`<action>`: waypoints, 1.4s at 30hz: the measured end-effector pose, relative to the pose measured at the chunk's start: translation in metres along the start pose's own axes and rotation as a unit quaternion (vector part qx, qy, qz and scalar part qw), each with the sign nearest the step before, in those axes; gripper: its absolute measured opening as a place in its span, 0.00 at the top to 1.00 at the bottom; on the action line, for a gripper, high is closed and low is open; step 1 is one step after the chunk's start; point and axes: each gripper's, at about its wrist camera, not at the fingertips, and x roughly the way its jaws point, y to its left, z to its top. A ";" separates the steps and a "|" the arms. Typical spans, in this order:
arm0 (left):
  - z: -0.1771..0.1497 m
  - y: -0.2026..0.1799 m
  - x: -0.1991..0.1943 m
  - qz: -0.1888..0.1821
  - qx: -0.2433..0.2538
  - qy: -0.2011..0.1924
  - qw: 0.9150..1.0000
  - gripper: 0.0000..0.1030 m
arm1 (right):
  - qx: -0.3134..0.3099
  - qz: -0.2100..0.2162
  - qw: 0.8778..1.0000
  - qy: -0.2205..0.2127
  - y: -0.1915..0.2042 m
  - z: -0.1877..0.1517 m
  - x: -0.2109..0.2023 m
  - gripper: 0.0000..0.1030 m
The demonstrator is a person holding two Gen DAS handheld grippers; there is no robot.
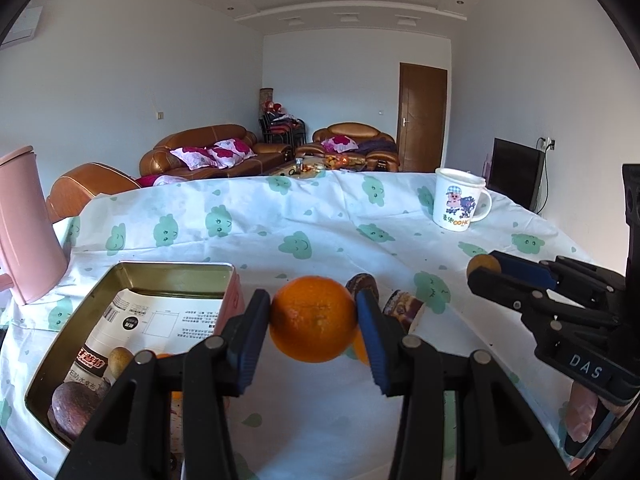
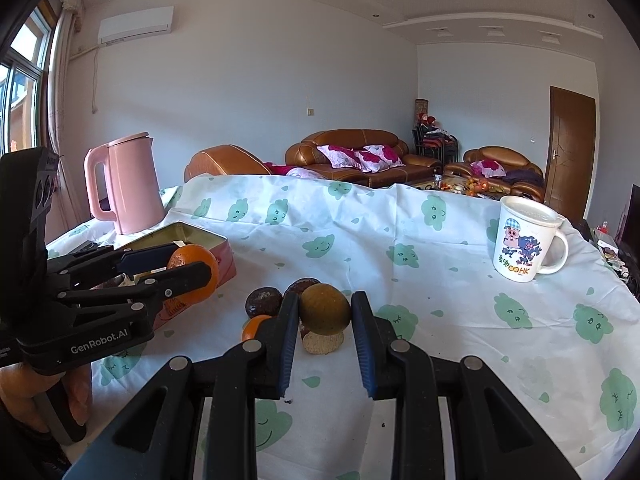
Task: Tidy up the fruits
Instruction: 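Lift the orange toward the tin with the left gripper while the right gripper carries the yellow fruit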
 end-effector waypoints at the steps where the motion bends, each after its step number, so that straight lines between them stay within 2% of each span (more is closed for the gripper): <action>1: 0.000 0.000 -0.001 0.000 0.001 -0.003 1.000 0.55 | -0.001 0.000 1.000 -0.003 0.000 0.000 -0.001 0.72; 13: -0.001 0.000 -0.013 0.014 -0.002 -0.034 0.999 0.55 | -0.005 -0.005 0.999 -0.037 0.001 0.000 -0.015 0.72; 21: -0.002 0.001 -0.010 -0.006 -0.008 -0.018 1.000 0.55 | -0.020 -0.007 0.999 -0.028 0.011 0.002 -0.010 0.72; 29: -0.001 0.009 -0.017 -0.010 -0.017 -0.015 1.000 0.55 | -0.010 0.021 1.000 -0.020 0.023 0.010 -0.004 0.72; 36: 0.004 0.029 -0.027 0.003 -0.025 -0.021 0.999 0.55 | -0.030 0.040 0.999 -0.019 0.050 0.025 0.008 0.72; 42: 0.008 0.064 -0.033 0.029 -0.045 -0.019 0.998 0.55 | -0.050 0.063 0.997 -0.014 0.079 0.035 0.023 0.72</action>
